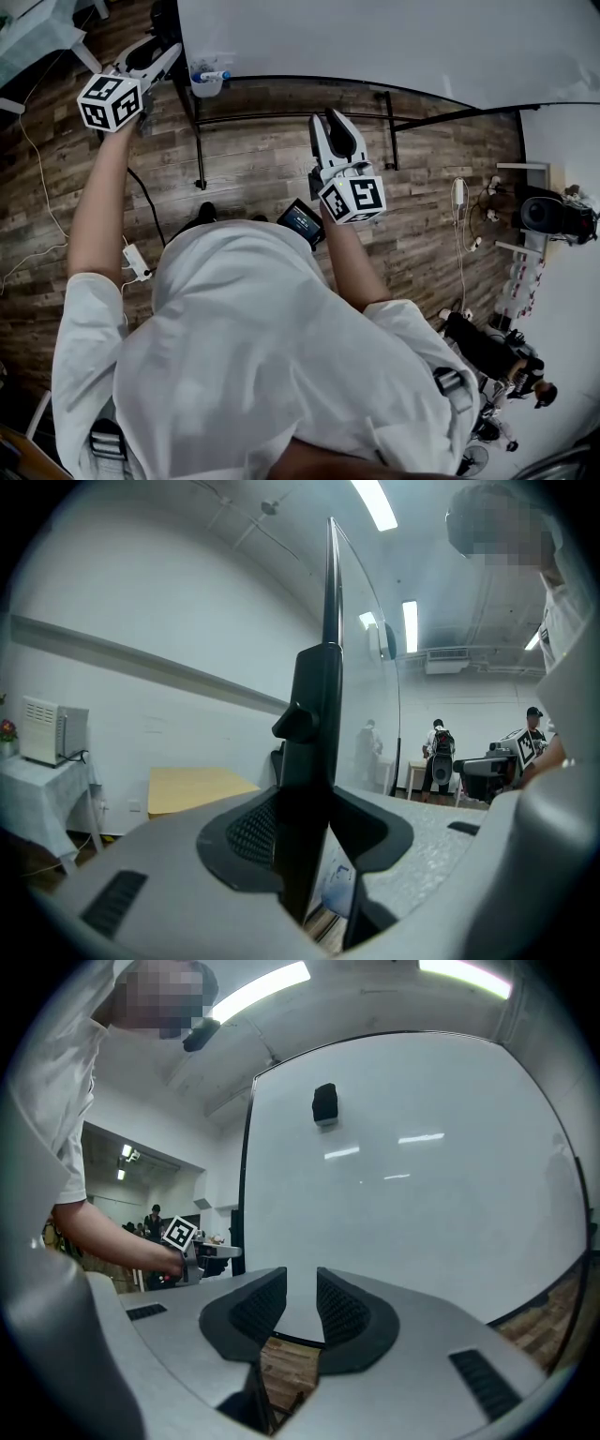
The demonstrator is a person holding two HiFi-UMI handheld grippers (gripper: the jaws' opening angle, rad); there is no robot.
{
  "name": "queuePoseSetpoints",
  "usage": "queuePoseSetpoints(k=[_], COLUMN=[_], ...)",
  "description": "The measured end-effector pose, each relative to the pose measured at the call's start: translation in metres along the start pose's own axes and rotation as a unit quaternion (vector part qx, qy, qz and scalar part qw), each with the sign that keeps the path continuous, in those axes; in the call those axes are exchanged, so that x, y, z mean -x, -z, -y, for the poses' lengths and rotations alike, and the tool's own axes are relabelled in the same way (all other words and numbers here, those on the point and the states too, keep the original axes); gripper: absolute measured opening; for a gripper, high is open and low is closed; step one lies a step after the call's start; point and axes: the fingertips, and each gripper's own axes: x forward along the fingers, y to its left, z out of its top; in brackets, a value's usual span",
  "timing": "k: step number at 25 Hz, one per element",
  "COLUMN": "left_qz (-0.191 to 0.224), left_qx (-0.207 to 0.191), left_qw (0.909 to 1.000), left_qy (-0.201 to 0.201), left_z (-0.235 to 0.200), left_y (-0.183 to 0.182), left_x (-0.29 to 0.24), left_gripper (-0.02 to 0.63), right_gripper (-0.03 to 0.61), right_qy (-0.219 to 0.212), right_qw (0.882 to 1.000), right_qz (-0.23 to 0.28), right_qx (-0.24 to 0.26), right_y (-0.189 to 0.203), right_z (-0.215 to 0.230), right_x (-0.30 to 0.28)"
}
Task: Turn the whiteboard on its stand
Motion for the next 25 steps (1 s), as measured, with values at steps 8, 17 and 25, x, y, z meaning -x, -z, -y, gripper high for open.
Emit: queuePoseSetpoints(k=[8,17,25], left_qz=[-0.004,-0.007,-0.004], left_qx=[-0.007,-0.011,-0.010], left_qw=[1.0000,0.9999,0.9999], left_qy=[-0.003,-0.005,-0.011], left_z=[-0.002,-0.005,-0.008], left_y=[-0.002,-0.002,-0.004], left_x=[0.002,0.004,0.013], left_gripper=[0.170,0.169,0.169], right_gripper=[0.097,0.095,0.094], right_qy=[0.005,0.007,0.013], right_qw=[1.000,1.000,1.000], right_qz=[0.004,0.005,0.004], right_qx=[-0.002,-0.003,-0.001], right_y=[-0.003,-0.002,-0.004], right_z=[0.001,-0.001,0.001], right_x=[-0.002,-0.003,0.002])
